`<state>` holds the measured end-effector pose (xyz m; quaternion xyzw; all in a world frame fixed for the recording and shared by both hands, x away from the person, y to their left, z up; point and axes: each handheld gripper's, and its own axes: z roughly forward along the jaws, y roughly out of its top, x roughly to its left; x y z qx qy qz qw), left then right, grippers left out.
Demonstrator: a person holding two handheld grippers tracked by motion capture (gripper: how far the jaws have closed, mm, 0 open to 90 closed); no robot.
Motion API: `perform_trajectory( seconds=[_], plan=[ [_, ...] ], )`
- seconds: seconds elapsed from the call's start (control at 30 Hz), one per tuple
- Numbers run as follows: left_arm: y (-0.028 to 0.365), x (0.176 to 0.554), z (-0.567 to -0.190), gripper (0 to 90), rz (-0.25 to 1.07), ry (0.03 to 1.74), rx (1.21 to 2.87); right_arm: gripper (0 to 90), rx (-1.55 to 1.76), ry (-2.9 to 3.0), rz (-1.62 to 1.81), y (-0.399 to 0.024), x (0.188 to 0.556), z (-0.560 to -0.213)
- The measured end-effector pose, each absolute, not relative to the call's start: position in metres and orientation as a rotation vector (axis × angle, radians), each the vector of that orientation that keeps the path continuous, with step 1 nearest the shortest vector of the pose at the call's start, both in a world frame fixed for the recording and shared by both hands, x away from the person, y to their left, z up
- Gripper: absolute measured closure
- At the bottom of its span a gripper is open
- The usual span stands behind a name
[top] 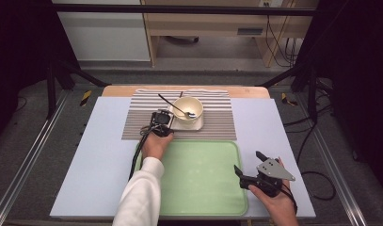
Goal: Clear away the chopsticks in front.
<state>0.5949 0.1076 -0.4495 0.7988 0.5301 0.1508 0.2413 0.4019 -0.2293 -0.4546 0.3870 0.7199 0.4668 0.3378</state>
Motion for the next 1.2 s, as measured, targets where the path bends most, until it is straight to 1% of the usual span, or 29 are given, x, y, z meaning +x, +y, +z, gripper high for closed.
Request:
perform_trajectory(
  seconds=[0.2, 0.37, 0.53, 0.83, 1.0, 1.2],
  plan=[
    [0.107, 0.595, -0.451, 77.4, 0.428, 1.464, 2.200, 9.5, 1.007, 1.878, 1.217, -0.229, 0.402, -0.455],
    [0.107, 0.596, -0.452, 81.5, 0.438, 1.487, 2.179, 9.5, 1.008, 1.881, 1.216, -0.229, 0.402, -0.455],
    [0.107, 0.594, -0.451, 84.5, 0.482, 1.500, 2.183, 9.5, 1.007, 1.882, 1.216, -0.229, 0.402, -0.455],
    [0.124, 0.583, -0.442, 86.1, 0.529, 1.555, 2.079, 9.4, 1.005, 1.891, 1.213, -0.228, 0.402, -0.456],
    [0.137, 0.567, -0.434, 86.1, 0.552, 1.587, 2.033, 9.4, 1.001, 1.893, 1.217, -0.228, 0.402, -0.455],
    [0.153, 0.534, -0.428, 86.2, 0.548, 1.647, 1.957, 9.5, 0.996, 1.893, 1.223, -0.227, 0.402, -0.455]
  ],
)
